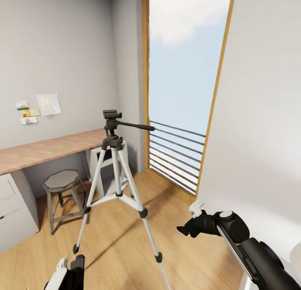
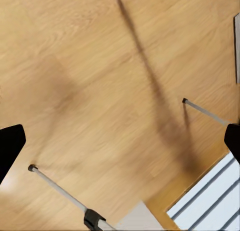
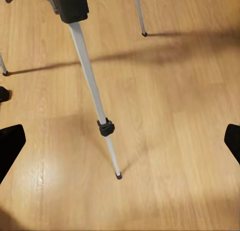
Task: Attach the digital camera to the camera tripod in the bedroom.
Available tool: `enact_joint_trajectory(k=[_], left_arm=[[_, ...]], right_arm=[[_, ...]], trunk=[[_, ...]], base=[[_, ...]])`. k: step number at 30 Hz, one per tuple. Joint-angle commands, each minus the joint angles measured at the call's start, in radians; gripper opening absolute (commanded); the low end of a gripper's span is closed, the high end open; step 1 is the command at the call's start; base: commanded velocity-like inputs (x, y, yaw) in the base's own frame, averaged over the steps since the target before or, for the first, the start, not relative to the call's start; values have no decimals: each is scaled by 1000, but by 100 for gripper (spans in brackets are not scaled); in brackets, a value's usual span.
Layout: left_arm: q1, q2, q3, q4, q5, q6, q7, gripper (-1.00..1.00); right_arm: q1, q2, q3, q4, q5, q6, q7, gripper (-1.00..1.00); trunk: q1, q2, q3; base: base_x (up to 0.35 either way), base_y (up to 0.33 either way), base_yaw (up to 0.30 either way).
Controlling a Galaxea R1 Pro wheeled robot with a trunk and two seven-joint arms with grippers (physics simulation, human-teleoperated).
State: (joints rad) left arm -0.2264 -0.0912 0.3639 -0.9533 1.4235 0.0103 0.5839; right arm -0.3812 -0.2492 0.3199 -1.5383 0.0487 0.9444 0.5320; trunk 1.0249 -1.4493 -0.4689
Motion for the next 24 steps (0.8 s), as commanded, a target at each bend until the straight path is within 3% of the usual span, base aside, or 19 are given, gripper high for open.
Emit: enact_joint_trajectory(k=[1,6,9,24], left_arm=[[-1,-2,8,0,14,-9,4,100],[-1,-4,21,3,80,-57,11,100],[-1,-4,23,3,97,-68,13,100],[0,-4,21,4,106,-78,15,100]], right_arm=[[-1,-1,1,-3,6,3,5,100],[-1,-1,1,-7,6,4,5,100],[-1,-1,1,-7,6,5,5,100],[-1,-1,3,-8,12,30,4,100]], trunk=[[0,-1,-1],[0,-1,-1],[0,-1,-1],[0,-1,-1]], base=[[23,-20,202],[12,-11,239],[4,-4,264],[11,-11,276]])
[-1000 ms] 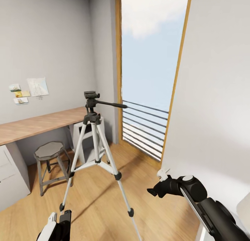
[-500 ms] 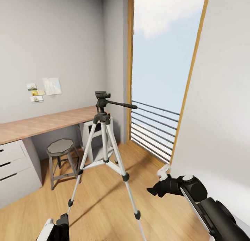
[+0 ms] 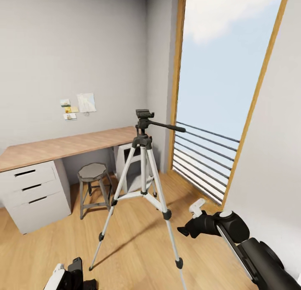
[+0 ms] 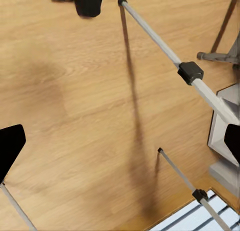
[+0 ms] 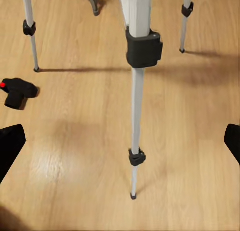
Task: Attach the digital camera to the camera tripod in the bedroom.
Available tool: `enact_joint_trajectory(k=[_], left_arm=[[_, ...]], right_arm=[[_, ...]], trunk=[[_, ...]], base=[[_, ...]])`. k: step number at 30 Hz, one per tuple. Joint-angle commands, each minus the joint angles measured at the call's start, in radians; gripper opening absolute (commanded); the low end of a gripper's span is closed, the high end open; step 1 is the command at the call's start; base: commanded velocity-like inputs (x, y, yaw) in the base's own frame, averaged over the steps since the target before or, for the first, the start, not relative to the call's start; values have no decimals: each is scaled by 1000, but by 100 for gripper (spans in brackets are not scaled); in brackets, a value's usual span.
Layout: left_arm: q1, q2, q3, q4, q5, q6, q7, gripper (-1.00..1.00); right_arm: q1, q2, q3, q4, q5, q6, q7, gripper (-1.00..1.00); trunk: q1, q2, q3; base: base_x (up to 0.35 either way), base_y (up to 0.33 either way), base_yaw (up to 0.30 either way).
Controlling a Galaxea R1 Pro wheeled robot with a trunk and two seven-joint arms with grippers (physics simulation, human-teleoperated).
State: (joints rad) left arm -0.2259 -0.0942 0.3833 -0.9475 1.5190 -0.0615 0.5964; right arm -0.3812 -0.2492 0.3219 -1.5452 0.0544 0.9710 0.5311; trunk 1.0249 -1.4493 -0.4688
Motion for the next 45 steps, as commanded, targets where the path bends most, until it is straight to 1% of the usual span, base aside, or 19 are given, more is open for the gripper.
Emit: enact_joint_trajectory(k=[1,8,20,23,25,26,28,34,38,39,41,45], left_arm=[[-1,-1,2,-1,10,-6,1,100],[1,-2,1,-1,8,-6,-2,100],[2,-3,2,-1,18,-7,0,100],[2,-2,2,-1,21,-7,1,100],[2,-2,2,-1,22,-7,1,100],[2,-2,2,-1,22,-7,1,100],[2,-1,2,-1,21,-6,2,100],[2,-1,2,-1,18,-7,2,100],[2,-1,3,-1,20,-6,3,100],[2,-1,3,-1,20,-6,3,100],[2,-1,7,-1,23,-5,6,100],[2,0,10,-1,27,-6,17,100]], right_arm=[[-1,-1,1,-1,6,4,5,100],[-1,-2,1,1,8,4,4,100],[0,-5,-1,5,8,5,1,100],[0,-13,-2,5,8,5,1,100],[0,-26,-3,5,7,5,2,100],[0,-26,-3,5,7,5,2,100],[0,-35,-5,5,7,6,2,100],[0,-39,-27,5,7,6,1,100],[0,-38,-51,11,9,6,0,100],[0,-38,-51,11,9,6,0,100],[-3,-34,-61,28,10,7,-2,100],[-8,-31,-66,65,10,7,-4,100]], trunk=[[0,-1,-1],[0,-1,-1],[0,-1,-1],[0,-1,-1],[0,-1,-1],[0,-1,-1],[0,-1,-1],[0,-1,-1],[0,-1,-1],[0,-1,-1],[0,-1,-1],[0,-1,-1]], base=[[111,-101,266],[172,-151,166],[52,-47,30],[9,-8,5],[5,-4,-2],[4,-3,-7],[2,-2,-67],[1,-1,-133],[0,0,-70],[0,0,-49],[0,0,-28],[0,0,-17]])
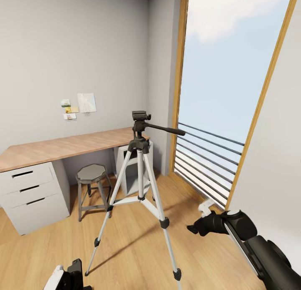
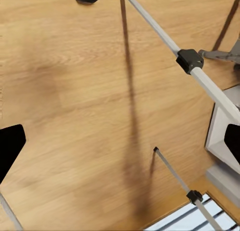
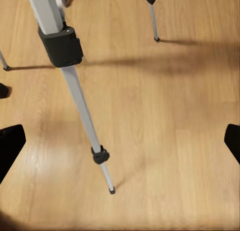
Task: Attach the digital camera to the camera tripod in the bedroom.
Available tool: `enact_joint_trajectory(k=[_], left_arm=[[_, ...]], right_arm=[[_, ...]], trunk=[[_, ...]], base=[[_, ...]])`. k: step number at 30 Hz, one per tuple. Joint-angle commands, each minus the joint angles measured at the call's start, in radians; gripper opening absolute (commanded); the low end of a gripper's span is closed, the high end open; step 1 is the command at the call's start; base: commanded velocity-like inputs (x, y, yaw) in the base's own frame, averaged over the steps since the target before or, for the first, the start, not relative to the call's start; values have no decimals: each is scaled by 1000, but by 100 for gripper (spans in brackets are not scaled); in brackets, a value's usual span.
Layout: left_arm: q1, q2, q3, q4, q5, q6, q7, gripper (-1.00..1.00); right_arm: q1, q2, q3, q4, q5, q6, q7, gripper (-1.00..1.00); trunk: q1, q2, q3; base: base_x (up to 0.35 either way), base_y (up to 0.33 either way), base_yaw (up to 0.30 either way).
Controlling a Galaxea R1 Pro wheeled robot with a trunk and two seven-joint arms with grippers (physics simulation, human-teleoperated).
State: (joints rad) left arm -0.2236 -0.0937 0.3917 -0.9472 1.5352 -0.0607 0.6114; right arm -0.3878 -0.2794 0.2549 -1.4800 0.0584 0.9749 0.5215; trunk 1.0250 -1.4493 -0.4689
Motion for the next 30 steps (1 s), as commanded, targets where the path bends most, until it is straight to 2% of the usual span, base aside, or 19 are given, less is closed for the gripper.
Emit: enact_joint_trajectory(k=[1,4,5,6,10,14,18,19,21,25,26,30], left_arm=[[-1,-1,3,-2,11,-7,10,100],[-4,2,4,-3,13,-8,74,100],[-8,5,4,-9,14,-8,126,100],[-8,5,4,-9,14,-8,126,100],[-23,7,5,-26,14,-17,207,100],[-55,9,2,-38,7,-69,258,100],[-100,10,-3,-33,0,-87,275,100],[-139,11,-7,-28,-4,-95,282,100],[-154,11,-8,-26,-14,-97,284,100],[-176,10,-7,-25,-65,-102,286,100],[-176,10,-7,-25,-65,-102,286,100],[-186,8,-7,-23,-103,-115,286,100]], right_arm=[[-2,0,0,10,6,4,5,100],[-5,2,-6,35,4,8,4,100],[-5,2,-8,41,4,22,4,100],[-5,2,-8,41,4,22,4,100],[-7,4,-10,47,3,57,3,100],[-8,7,-12,53,3,72,2,100],[-10,7,-14,56,2,72,4,100],[-10,7,-16,58,0,72,6,100],[-10,7,-16,59,-2,71,7,100],[-10,6,-18,53,-5,68,7,100],[-10,6,-18,53,-5,68,7,100],[-9,6,-35,37,-4,72,6,100]], trunk=[[0,-1,-1],[0,-1,-1],[0,-1,-1],[0,-1,-1],[0,-1,-1],[0,-1,-1],[0,-1,-1],[0,-1,-1],[0,-1,-1],[15,-29,-14],[19,-36,-17],[34,-64,-29]], base=[[0,0,-10],[0,0,-5],[0,0,-3],[0,0,-3],[0,0,-2],[0,0,0],[0,0,0],[0,0,0],[0,0,0],[0,0,0],[0,0,0],[0,0,0]])
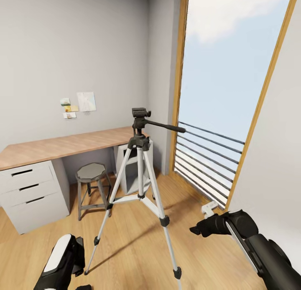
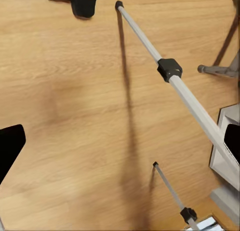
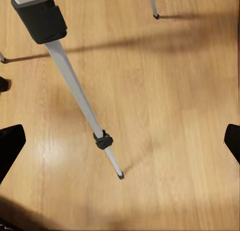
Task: Attach the digital camera to the camera tripod in the bedroom.
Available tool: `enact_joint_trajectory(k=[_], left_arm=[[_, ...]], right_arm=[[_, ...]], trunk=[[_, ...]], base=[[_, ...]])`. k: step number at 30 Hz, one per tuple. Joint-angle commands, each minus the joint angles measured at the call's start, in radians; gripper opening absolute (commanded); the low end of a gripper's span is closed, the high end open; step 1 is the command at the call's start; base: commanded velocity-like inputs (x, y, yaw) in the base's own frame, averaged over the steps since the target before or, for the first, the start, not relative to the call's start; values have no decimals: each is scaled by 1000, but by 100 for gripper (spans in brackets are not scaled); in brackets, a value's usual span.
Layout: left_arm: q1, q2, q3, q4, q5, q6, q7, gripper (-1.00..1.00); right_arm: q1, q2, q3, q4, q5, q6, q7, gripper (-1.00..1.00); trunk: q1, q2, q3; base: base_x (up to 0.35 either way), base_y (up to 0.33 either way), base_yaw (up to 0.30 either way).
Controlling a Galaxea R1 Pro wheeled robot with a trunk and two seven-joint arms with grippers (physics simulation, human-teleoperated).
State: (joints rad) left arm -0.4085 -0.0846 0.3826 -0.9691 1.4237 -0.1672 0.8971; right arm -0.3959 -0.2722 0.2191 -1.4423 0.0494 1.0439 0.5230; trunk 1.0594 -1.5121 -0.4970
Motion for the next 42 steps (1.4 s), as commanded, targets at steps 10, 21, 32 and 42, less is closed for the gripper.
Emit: enact_joint_trajectory(k=[10,21,32,42], left_arm=[[-33,1,2,3,-17,-32,-9,100],[-52,2,2,32,-23,-37,-18,100],[-140,12,2,148,-24,-55,-19,100],[-196,10,1,232,-154,-135,-18,100]], right_arm=[[2,-1,-25,-76,10,3,5,100],[1,-1,-29,-86,10,3,7,100],[-10,-6,-29,-92,4,3,10,100],[-23,-1,-24,-98,3,3,11,100]], trunk=[[38,-71,-34],[81,-148,-82],[123,-225,-133],[161,-295,-179]], base=[[0,0,0],[0,0,0],[0,0,0],[0,0,0]])
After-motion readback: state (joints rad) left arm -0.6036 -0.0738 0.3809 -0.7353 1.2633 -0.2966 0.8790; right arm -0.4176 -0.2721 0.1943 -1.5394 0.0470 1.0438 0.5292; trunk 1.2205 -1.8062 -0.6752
